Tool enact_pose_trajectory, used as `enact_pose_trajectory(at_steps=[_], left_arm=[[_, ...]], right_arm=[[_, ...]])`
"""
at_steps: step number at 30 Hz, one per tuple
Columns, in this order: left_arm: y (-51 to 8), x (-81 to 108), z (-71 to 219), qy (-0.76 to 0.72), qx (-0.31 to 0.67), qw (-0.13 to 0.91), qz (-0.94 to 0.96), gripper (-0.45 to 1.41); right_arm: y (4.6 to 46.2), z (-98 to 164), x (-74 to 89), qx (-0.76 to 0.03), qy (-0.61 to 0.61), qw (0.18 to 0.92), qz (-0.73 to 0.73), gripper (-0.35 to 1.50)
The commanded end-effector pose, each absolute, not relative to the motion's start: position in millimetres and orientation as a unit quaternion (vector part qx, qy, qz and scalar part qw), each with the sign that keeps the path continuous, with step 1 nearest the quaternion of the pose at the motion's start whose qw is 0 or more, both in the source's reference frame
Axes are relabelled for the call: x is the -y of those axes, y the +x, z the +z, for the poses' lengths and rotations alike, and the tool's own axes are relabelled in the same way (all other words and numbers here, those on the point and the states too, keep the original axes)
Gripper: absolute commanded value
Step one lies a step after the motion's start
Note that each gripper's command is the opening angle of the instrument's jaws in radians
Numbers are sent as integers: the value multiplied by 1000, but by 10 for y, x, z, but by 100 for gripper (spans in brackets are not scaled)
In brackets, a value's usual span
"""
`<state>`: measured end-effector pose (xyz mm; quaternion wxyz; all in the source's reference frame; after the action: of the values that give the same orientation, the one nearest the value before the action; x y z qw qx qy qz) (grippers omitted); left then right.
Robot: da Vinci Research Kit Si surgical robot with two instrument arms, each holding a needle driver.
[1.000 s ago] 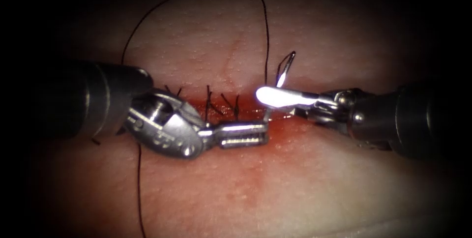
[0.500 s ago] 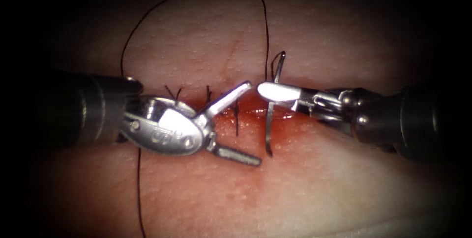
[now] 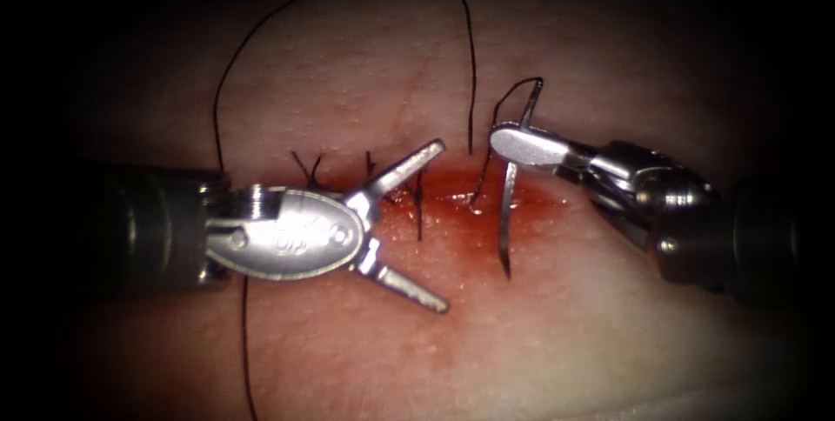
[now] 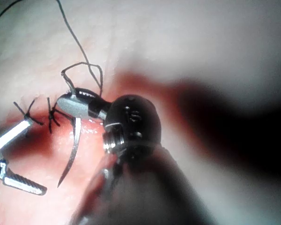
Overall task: Wound Closure
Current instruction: Hand over the needle to the right tool, then insert the left driver into the wound to open the incision.
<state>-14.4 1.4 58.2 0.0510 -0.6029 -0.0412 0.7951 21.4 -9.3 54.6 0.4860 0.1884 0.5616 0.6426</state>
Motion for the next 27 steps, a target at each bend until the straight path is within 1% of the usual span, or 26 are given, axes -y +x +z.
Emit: enact_pose_trajectory(at_steps=[1, 3, 4, 5, 6, 7, 8, 10, 11, 18, 27], left_arm=[[-147, -16, 593, -598, 47, 37, 800, -11], [-147, -17, 599, -576, 43, 23, 816, -20], [-147, -19, 604, -556, 50, 12, 829, -30], [-148, -21, 608, -544, 76, 25, 835, -33], [-149, -22, 611, -529, 104, 47, 841, -31], [-149, -25, 617, -499, 148, 77, 851, 6], [-150, -28, 621, -479, 158, 88, 859, 7], [-149, -31, 628, -466, 161, 103, 864, -13], [-151, -36, 636, -455, 172, 112, 866, -45], [-164, -33, 658, -378, 203, 77, 900, -45], [-175, -39, 690, -348, 210, 57, 912, -45]], right_arm=[[217, 552, 95, -568, 174, 500, 630, -35], [216, 552, 95, -568, 169, 507, 626, -35], [215, 552, 95, -573, 158, 516, 617, -35], [214, 552, 96, -573, 156, 518, 615, -35], [214, 552, 96, -575, 153, 522, 612, -35], [213, 551, 96, -578, 143, 532, 602, -35], [213, 551, 96, -579, 141, 534, 600, -35], [214, 551, 97, -582, 129, 545, 589, -35], [215, 550, 97, -585, 116, 557, 578, -35], [218, 547, 99, -590, 90, 579, 555, -35], [221, 545, 96, -590, 75, 594, 542, -35]])
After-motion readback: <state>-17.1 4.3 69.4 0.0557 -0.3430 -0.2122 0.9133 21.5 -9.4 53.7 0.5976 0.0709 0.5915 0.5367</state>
